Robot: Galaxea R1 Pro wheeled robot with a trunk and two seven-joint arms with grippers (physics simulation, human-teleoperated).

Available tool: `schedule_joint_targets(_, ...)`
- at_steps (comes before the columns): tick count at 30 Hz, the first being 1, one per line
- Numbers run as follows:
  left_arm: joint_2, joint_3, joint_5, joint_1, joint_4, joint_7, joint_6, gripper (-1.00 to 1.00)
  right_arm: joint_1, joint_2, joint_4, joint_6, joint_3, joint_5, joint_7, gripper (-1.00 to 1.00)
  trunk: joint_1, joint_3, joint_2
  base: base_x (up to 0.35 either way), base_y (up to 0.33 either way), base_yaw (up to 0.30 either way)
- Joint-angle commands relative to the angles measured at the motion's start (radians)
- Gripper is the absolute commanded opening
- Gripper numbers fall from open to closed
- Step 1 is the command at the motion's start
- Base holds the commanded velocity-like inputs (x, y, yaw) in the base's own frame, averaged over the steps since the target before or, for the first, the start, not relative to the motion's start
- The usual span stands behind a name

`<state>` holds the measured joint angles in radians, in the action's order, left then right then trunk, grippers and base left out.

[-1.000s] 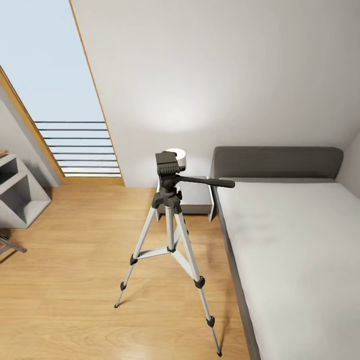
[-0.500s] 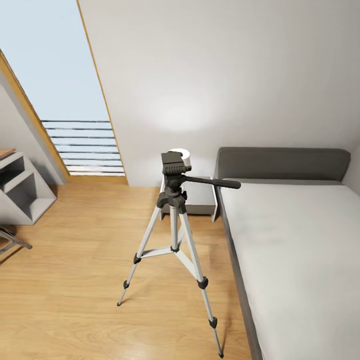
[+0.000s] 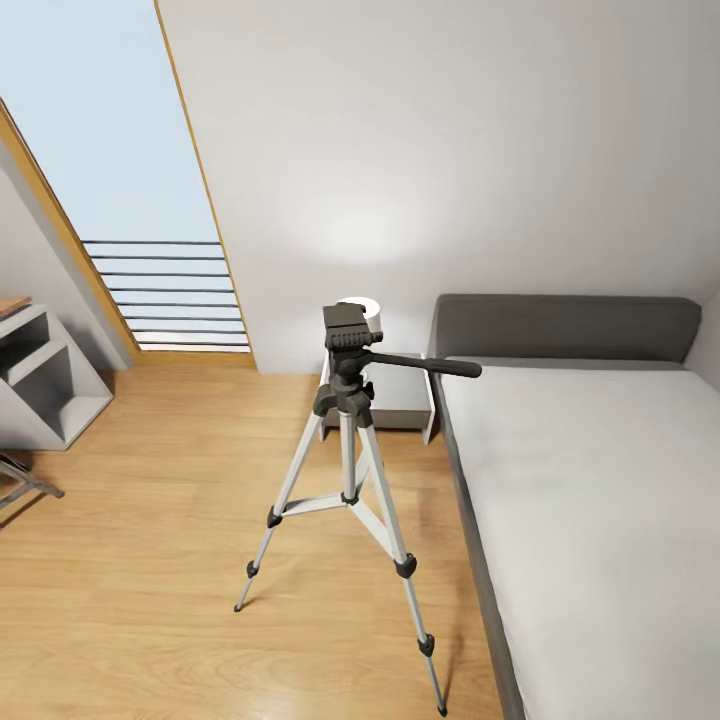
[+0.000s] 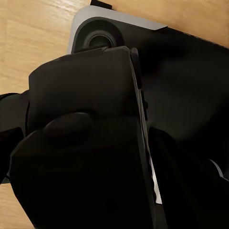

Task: Attach the digital camera to the camera tripod in the bedroom.

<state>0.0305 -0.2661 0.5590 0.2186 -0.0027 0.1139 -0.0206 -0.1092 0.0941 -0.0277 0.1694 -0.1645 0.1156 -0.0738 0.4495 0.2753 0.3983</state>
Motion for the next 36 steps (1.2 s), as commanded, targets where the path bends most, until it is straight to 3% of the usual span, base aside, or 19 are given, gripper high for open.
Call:
schedule_joint_targets(1, 0.0, -0.008, 0.009, 0.001, 0.001, 0.005, -0.002, -1.0, -0.001, 0.0, -0.003, 0.006, -0.009, 0.01, -0.002, 1.0, 0.0, 0.002, 0.002, 0.0, 0.0, 0.0)
schedule_joint_targets(36, 0.001, -0.008, 0.009, 0.001, 0.001, 0.005, -0.002, -1.0, -0.001, 0.001, -0.003, 0.003, -0.009, 0.009, -0.001, 1.0, 0.0, 0.002, 0.002, 0.022, 0.0, 0.0)
